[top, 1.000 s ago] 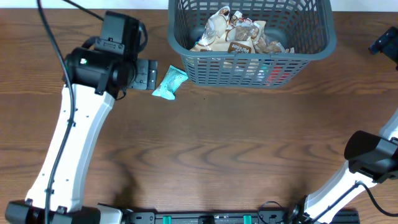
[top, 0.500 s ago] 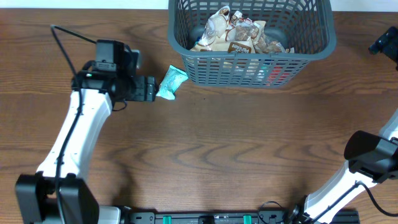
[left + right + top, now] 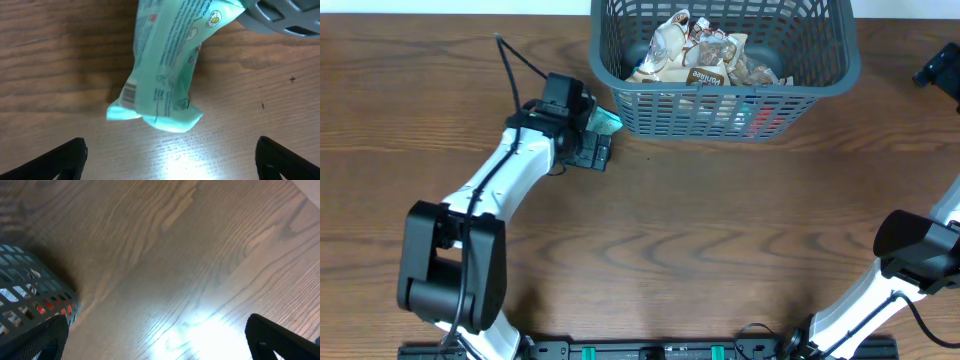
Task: Pack container
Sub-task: 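Reach the left gripper to the mint-green wipe pack and grasp it, then lift the wipe pack and lower it into the basket with left gripper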
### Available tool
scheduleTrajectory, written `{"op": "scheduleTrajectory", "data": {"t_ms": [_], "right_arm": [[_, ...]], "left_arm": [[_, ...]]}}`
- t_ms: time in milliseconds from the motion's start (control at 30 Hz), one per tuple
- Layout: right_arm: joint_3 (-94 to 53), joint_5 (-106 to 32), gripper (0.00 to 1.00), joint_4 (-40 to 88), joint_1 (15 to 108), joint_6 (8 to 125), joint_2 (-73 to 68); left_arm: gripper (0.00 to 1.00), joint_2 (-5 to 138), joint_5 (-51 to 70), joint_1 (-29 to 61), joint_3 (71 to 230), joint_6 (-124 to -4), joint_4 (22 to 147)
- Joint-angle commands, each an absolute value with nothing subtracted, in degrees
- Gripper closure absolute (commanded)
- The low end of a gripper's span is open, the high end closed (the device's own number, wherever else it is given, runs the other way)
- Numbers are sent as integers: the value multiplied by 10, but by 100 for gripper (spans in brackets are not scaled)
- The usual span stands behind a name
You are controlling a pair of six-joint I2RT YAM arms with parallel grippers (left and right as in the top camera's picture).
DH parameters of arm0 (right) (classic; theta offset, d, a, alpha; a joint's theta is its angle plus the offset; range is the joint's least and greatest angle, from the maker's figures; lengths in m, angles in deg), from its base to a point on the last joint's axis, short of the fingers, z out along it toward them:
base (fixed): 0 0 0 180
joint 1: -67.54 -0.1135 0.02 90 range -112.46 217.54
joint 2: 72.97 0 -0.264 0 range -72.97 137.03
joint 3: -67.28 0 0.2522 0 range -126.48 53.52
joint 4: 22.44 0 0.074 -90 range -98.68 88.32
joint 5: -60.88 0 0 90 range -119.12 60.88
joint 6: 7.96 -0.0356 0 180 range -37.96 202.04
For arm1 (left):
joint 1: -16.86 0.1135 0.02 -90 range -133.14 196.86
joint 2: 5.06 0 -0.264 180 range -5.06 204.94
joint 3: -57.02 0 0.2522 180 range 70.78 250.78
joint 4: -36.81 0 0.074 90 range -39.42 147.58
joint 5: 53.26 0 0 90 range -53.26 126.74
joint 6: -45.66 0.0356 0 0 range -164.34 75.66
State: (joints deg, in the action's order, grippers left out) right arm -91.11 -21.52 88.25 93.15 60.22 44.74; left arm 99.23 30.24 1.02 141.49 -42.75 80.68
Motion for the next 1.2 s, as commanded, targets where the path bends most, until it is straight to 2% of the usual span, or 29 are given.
{"op": "scheduleTrajectory", "data": {"t_ms": [0, 467, 867, 900, 933, 967, 1033, 1067, 1100, 1133, 1167], "right_arm": [[-910, -205, 1, 884, 934, 609, 447], [-910, -205, 1, 884, 934, 609, 447], [-910, -205, 1, 884, 934, 609, 447], [-910, -205, 1, 884, 934, 609, 447], [-910, -205, 1, 884, 934, 609, 447], [-910, -205, 1, 884, 934, 609, 447], [-910, -205, 1, 884, 934, 609, 447], [-910, -205, 1, 884, 934, 609, 447], [-910, -205, 1, 884, 934, 609, 447], [-910, -205, 1, 884, 934, 609, 447], [-910, -205, 1, 884, 934, 609, 447]], "left_arm": [[0, 1010, 330, 10, 1414, -422, 795], [1, 1046, 334, 10, 1414, -413, 705], [3, 1116, 334, 10, 1414, -427, 702], [11, 1117, 334, 10, 1414, -428, 702], [23, 1117, 334, 10, 1414, -431, 702], [30, 1117, 334, 10, 1414, -432, 702], [59, 1117, 334, 10, 1414, -441, 702], [77, 1117, 334, 10, 1414, -447, 702], [88, 1117, 334, 10, 1414, -456, 703], [94, 1116, 334, 10, 1415, -464, 707], [94, 1114, 334, 10, 1418, -472, 711]]}}
